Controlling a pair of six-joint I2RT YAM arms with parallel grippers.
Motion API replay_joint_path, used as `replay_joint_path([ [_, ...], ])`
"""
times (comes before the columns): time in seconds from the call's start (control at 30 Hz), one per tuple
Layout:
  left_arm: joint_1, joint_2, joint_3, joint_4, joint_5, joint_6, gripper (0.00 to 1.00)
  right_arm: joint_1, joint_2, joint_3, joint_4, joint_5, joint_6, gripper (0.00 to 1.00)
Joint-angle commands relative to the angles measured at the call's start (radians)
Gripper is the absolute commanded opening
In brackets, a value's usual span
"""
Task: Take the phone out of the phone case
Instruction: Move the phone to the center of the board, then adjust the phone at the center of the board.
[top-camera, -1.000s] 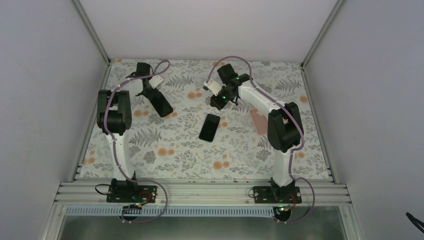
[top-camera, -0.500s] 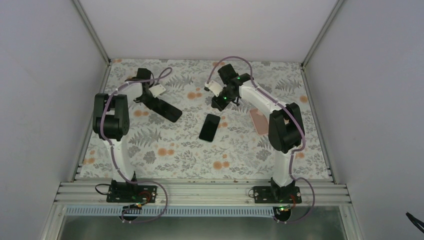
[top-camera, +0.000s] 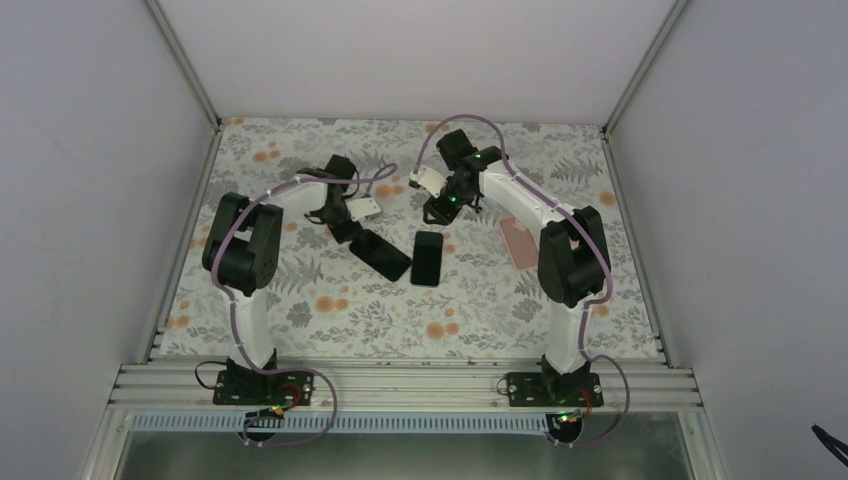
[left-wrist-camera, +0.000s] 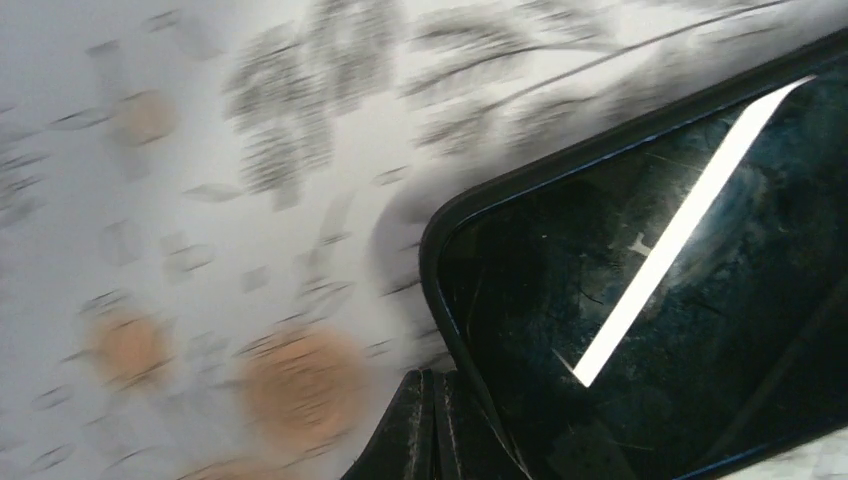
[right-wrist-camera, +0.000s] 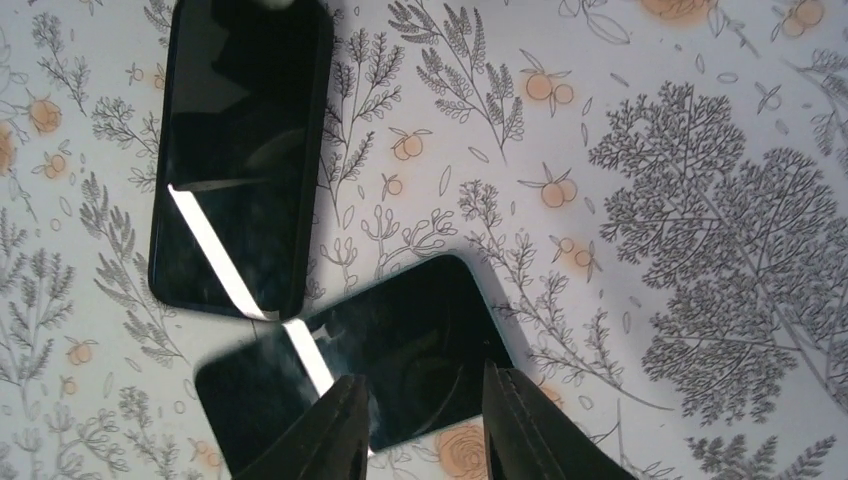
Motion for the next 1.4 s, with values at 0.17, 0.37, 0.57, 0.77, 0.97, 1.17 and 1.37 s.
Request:
replay_joint_path([
  [0.17,-0.076,-0.036,-0.109,-0.147,0.099,-0.037,0.11,0.045,-0.077,-0.12,0.004,-0.029,-0.024,0.47],
  [0.37,-0.011,-0.09,-0.133,-0.145,0.095,-0.033,0.74,0.112,-0.169,-0.271,0.067,-0.01,-0.027,0.79],
  [0.57,0.087,-0.129,-0.095,-0.141,0.097,-0.041,1.0,0.182,-0.2,-0.327,0.089,-0.009,-0.072,0.85],
  [0.77,0.107,-0.159,-0.048,-0.075,0.062,-0.084,0.97,0.26,-0.165,-0.339,0.03,-0.024,-0.112,0.17],
  [0.97,0.086,-0.062,0.086,-0.109,0.15,-0.108,0.27,0.305,-0.175,-0.398,0.042,-0.063,-0.114,0.04],
  [1.17,0.054,0.034,0.128,-0.118,0.214,-0.103,0.02,0.346,-0.167,-0.467,0.094,-0.062,-0.108,0.04],
  [1.37,0.023,0.092,0.151,-0.116,0.304,-0.107,0.02,0.353,-0.121,-0.455,0.131,-0.04,-0.092,0.04],
])
